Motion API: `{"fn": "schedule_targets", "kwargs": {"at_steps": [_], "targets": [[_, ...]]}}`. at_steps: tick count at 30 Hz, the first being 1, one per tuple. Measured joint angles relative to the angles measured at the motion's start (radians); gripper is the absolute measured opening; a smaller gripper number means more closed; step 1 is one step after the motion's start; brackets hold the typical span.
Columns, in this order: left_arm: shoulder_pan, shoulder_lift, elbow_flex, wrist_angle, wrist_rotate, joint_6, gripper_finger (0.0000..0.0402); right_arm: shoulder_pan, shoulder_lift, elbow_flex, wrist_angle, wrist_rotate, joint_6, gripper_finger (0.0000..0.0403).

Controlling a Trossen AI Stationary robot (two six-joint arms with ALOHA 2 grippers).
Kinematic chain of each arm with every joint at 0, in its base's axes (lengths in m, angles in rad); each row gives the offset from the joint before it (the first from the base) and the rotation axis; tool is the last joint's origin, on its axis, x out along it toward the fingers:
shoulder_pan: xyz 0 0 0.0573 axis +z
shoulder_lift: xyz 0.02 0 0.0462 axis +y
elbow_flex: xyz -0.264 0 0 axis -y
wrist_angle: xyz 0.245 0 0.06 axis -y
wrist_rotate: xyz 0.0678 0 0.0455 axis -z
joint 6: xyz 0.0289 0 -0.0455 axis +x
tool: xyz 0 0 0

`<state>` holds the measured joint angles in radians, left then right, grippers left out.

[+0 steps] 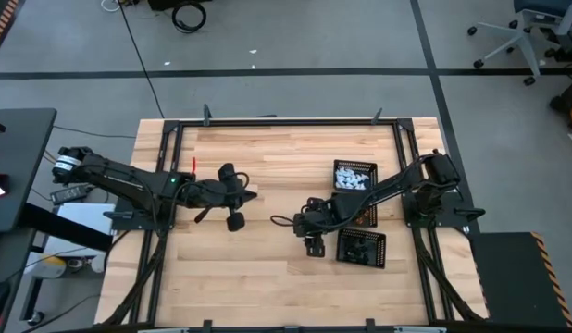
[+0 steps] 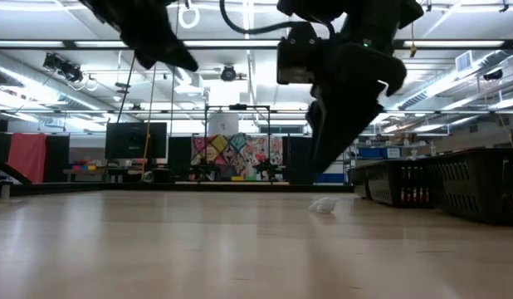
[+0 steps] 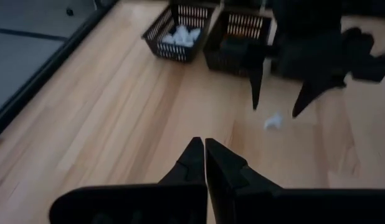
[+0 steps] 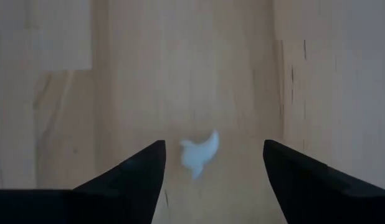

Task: Sort Halloween decoration
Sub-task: Put the white ghost toy into the top black bin

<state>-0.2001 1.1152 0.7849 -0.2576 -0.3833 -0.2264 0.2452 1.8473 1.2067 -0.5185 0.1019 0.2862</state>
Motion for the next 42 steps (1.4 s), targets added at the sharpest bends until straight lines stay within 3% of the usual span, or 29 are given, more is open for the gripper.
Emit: {"fn": "schedule_targets", "kwargs": {"at_steps": [17,24,30,38,42], "targets": [[0.0,0.0,-0.001,-0.024,0.0,0.005,0.0,-0.001,0.0,-0.196,0.273,-0.021,-0.034,0.0271],[0.001,0.001,-0.001,-0.025,0.0,0.005,0.0,0.0,-0.004,-0.259,0.378,-0.012,-0.142,0.0266],[0.001,0.001,-0.001,-0.025,-0.001,0.005,0.0,0.007,-0.005,-0.276,0.405,-0.013,-0.231,0.0221],[0.001,0.001,-0.001,-0.025,-0.001,0.005,0.0,0.005,-0.004,-0.277,0.413,-0.029,-0.237,0.0137],[0.001,0.001,-0.001,-0.025,-0.001,0.005,0.0,0.004,-0.004,-0.278,0.411,-0.028,-0.239,0.0115]]}}
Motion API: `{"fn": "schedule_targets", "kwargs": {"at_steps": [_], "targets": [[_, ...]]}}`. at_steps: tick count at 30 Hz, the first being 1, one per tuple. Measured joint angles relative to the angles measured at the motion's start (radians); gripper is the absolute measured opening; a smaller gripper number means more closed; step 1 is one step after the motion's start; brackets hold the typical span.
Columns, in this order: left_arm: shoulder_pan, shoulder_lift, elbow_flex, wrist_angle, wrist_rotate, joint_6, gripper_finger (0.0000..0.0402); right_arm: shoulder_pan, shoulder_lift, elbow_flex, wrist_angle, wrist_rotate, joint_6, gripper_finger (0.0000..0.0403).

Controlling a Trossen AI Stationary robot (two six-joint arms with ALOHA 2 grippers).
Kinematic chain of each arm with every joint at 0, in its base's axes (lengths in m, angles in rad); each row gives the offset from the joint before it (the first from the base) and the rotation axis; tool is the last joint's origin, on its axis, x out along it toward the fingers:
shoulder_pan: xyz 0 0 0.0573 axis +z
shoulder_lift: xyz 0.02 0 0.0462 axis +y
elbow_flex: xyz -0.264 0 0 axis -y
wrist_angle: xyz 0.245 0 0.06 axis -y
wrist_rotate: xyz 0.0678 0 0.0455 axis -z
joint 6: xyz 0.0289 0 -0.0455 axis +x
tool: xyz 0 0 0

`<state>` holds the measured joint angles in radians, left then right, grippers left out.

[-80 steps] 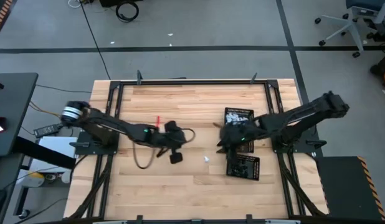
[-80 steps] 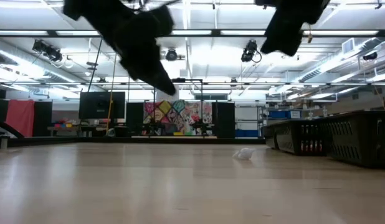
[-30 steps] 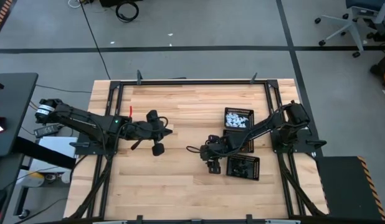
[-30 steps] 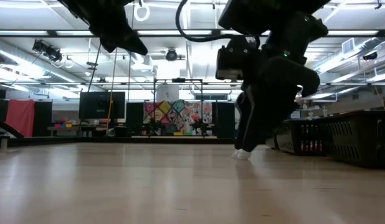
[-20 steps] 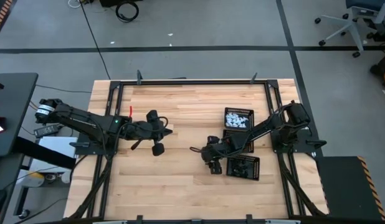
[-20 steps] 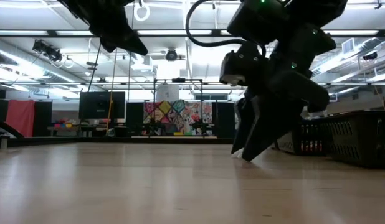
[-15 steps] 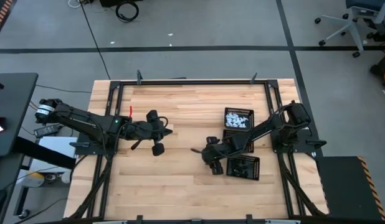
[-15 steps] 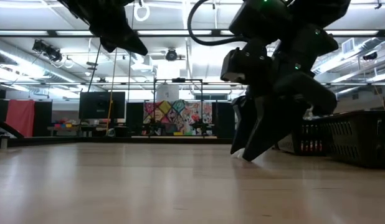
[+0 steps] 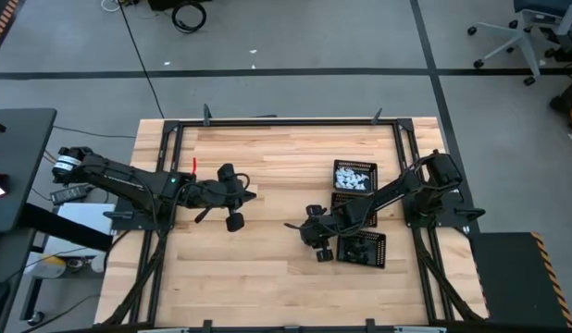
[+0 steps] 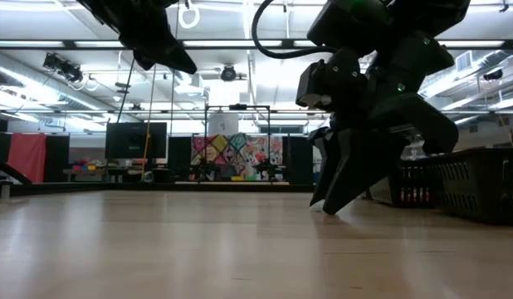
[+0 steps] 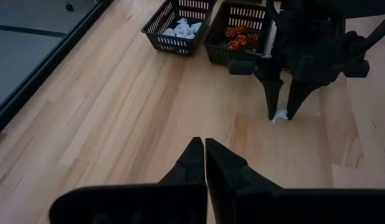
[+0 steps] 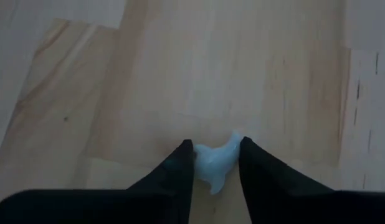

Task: Sort Halloween decoration
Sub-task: Put the white ghost toy into the top black bin

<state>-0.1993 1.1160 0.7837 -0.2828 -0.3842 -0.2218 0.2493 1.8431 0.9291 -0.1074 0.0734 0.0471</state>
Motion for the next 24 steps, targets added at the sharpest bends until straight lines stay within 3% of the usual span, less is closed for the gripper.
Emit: {"fn": "schedule_targets", "kwargs": {"at_steps": [13,24], "targets": [[0.0,0.0,0.0,0.0,0.0,0.005,0.0,-0.014,-0.016,0.034,-0.062,0.017,-0.025,0.0124],[0.0,0.0,0.0,-0.001,0.0,0.008,0.0,-0.053,-0.02,0.146,-0.262,0.016,-0.073,0.0126]]}}
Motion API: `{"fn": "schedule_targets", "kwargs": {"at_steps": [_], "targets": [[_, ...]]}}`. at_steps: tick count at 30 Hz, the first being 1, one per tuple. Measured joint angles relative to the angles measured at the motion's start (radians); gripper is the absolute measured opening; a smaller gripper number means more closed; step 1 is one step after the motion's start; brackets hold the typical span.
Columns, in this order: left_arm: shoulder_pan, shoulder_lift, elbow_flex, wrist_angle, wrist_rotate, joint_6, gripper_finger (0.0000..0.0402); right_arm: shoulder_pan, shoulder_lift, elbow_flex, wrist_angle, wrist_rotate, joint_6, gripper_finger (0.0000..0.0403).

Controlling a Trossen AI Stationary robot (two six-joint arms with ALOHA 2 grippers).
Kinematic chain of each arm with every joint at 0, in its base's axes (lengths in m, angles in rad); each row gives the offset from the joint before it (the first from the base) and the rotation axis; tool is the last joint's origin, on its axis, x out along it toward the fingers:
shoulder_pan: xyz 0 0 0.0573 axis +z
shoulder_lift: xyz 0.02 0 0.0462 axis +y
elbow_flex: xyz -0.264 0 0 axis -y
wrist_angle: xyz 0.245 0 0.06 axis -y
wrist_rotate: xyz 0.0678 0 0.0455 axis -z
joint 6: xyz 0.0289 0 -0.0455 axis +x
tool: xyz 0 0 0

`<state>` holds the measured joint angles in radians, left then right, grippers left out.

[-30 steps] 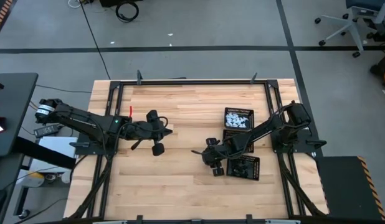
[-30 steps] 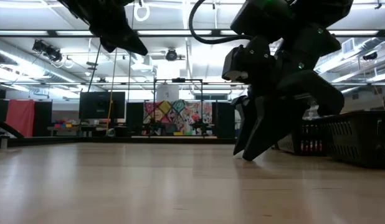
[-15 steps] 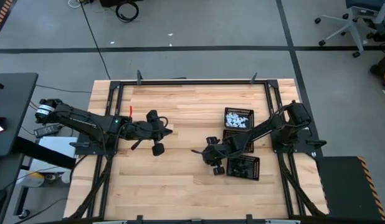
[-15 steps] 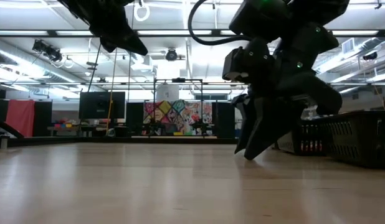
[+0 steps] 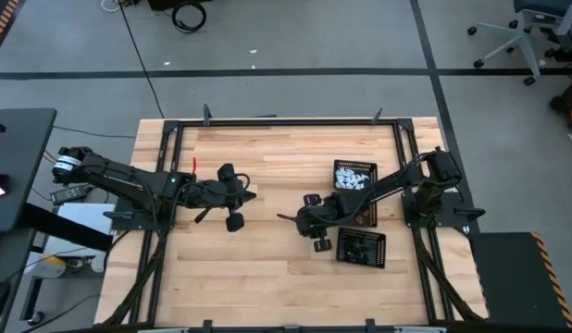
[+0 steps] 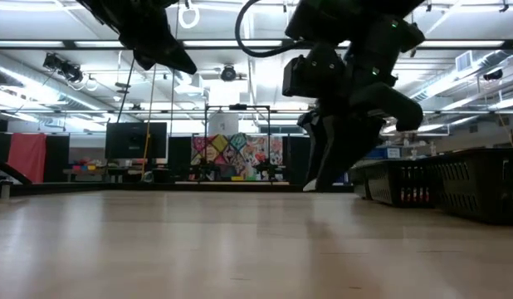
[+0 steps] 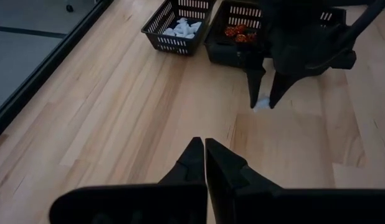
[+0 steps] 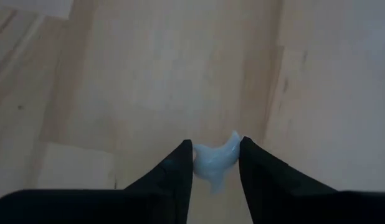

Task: Sort Halloween decoration
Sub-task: Put the white ghost toy into the top black bin

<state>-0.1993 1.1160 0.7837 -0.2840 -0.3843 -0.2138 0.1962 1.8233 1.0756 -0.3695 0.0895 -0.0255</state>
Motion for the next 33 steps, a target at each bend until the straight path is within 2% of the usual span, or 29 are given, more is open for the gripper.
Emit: {"fn": "schedule_targets", "kwargs": {"at_steps": [10,22,33], "targets": [[0.0,0.0,0.0,-0.012,0.0,0.021,0.0,-0.061,-0.019,0.085,-0.171,0.004,-0.022,0.0126],[0.002,0.0,0.0,-0.022,0.0,0.072,0.0,-0.168,-0.204,0.093,-0.392,0.166,-0.02,0.0126],[0.002,0.0,0.0,-0.023,0.0,0.072,0.0,-0.333,-0.375,-0.076,-0.446,0.201,0.026,0.0126]]}}
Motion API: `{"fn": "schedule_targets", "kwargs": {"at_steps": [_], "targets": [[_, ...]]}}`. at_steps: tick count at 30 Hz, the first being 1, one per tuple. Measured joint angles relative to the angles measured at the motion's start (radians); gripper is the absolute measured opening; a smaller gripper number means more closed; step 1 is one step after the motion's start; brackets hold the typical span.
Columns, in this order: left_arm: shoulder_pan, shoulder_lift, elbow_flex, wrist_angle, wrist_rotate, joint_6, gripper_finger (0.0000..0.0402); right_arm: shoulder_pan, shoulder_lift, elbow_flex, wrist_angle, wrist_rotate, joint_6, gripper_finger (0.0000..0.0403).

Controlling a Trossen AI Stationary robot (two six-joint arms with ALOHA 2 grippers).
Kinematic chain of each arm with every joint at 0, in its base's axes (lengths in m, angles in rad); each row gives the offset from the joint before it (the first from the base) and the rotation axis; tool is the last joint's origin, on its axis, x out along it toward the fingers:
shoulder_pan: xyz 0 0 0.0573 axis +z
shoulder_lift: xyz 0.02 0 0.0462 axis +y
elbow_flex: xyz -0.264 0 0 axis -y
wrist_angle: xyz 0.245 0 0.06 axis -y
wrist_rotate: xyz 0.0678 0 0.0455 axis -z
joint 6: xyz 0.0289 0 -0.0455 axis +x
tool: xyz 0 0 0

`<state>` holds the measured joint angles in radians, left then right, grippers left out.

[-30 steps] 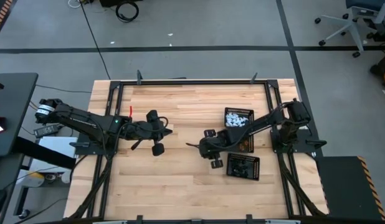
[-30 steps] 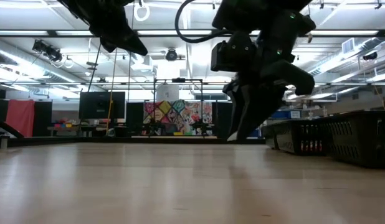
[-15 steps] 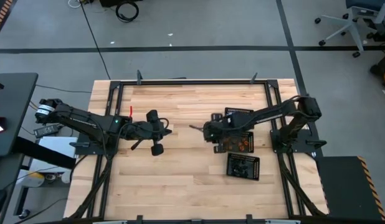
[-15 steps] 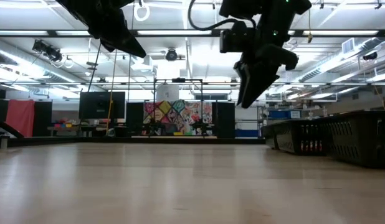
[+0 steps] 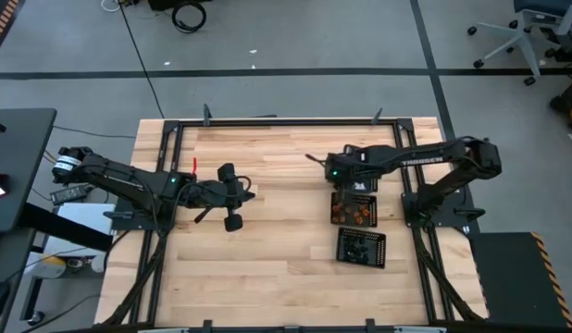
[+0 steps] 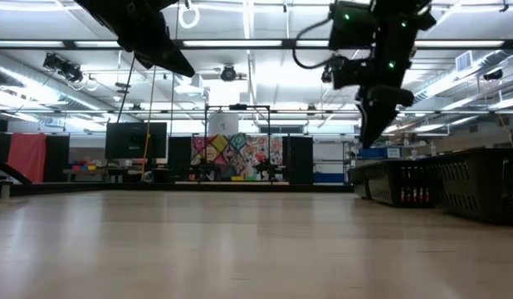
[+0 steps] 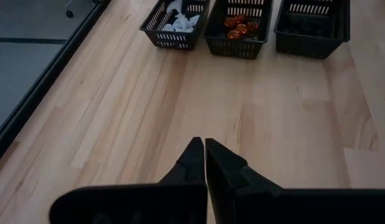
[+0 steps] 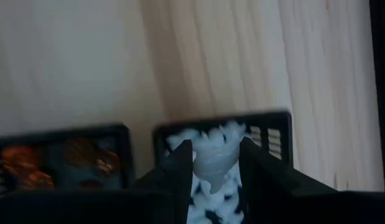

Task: Sort Halloween decoration
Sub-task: Put the white ghost toy into the top black bin, then return to Home Position

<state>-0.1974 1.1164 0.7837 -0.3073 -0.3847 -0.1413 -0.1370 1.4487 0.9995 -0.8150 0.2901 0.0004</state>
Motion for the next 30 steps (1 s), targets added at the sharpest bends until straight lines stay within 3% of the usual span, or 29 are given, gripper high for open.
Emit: {"fn": "schedule_targets", "kwargs": {"at_steps": [7,11,15,18,22,30], "targets": [[0.0,0.0,0.0,0.0,0.0,-0.002,0.0,-0.086,-0.058,-0.131,0.085,-0.007,-0.003,0.0126],[0.0,0.0,0.0,0.0,0.0,-0.005,0.0,-0.149,-0.062,-0.195,0.165,-0.116,-0.012,0.0126],[0.0,0.0,0.0,-0.001,0.0,-0.005,0.0,-0.206,-0.055,-0.242,0.188,-0.131,0.003,0.0126],[0.0,0.0,0.0,-0.001,0.0,-0.009,0.0,-0.246,-0.055,-0.255,0.208,-0.141,0.007,0.0126],[0.0,0.0,0.0,-0.002,0.0,-0.028,0.0,-0.306,-0.055,-0.255,0.233,-0.231,0.012,0.0132],[0.0,0.0,0.0,-0.001,0.001,-0.057,0.0,-0.382,-0.055,-0.247,0.207,-0.366,0.038,0.0172]]}}
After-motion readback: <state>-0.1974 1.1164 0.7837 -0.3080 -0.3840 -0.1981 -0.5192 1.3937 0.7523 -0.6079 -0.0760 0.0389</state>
